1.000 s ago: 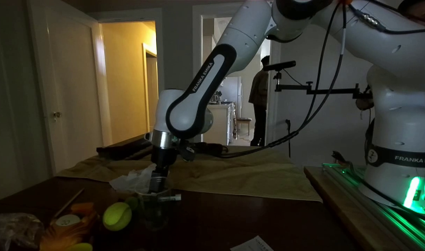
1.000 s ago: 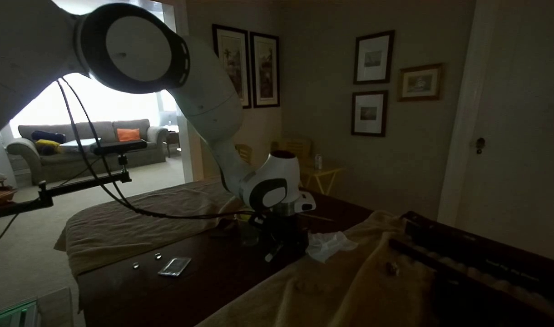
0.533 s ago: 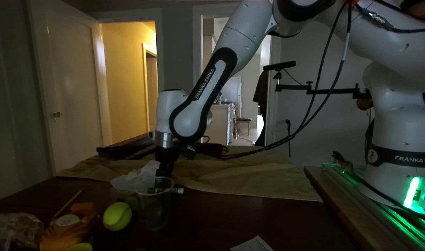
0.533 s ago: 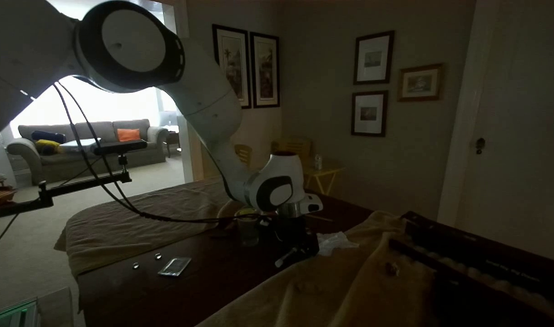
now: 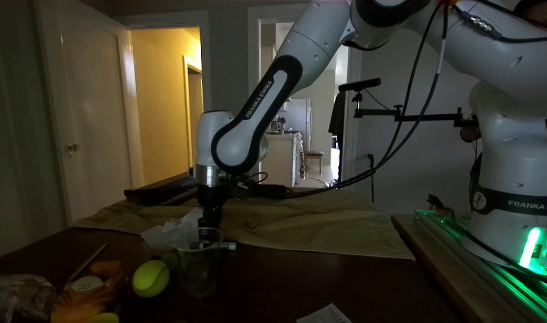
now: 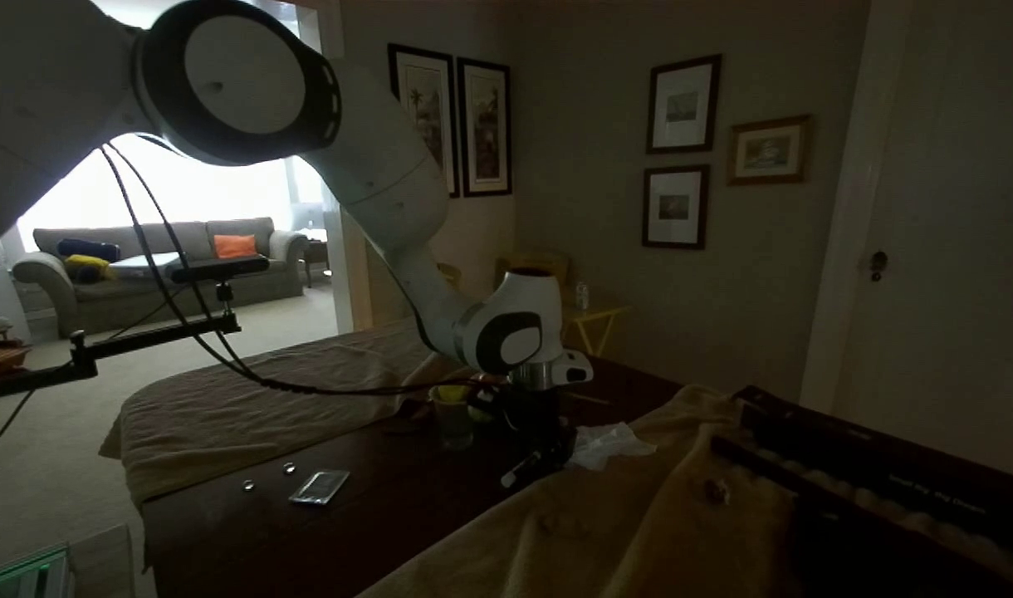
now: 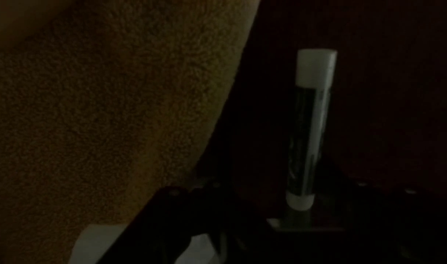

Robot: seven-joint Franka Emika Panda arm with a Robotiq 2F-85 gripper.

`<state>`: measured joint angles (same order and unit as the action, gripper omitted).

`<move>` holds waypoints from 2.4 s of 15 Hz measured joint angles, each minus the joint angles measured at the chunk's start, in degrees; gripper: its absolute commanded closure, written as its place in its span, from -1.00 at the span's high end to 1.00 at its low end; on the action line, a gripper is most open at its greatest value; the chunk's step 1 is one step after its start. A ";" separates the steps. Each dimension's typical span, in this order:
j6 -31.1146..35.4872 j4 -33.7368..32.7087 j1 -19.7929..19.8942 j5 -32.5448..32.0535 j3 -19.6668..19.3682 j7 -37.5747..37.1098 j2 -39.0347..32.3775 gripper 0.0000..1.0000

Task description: Put the marker inside the clear cup

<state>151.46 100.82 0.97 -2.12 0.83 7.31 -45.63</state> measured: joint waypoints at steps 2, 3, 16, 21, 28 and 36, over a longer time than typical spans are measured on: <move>-0.75 -0.48 0.48 0.00 -0.03 0.07 0.04 -0.72; -1.07 -0.68 0.70 0.00 -0.07 0.12 0.04 -0.88; 6.82 0.63 0.53 0.09 3.07 -0.06 1.44 -0.90; 12.07 4.75 -0.54 0.08 2.53 -1.13 6.24 -0.90; 18.83 11.87 -1.40 0.20 2.06 -3.23 15.37 -0.61; 21.39 13.08 -13.81 -6.72 -11.71 -9.55 16.18 -0.90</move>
<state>172.85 113.90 -12.84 -8.84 -10.88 -2.24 -29.46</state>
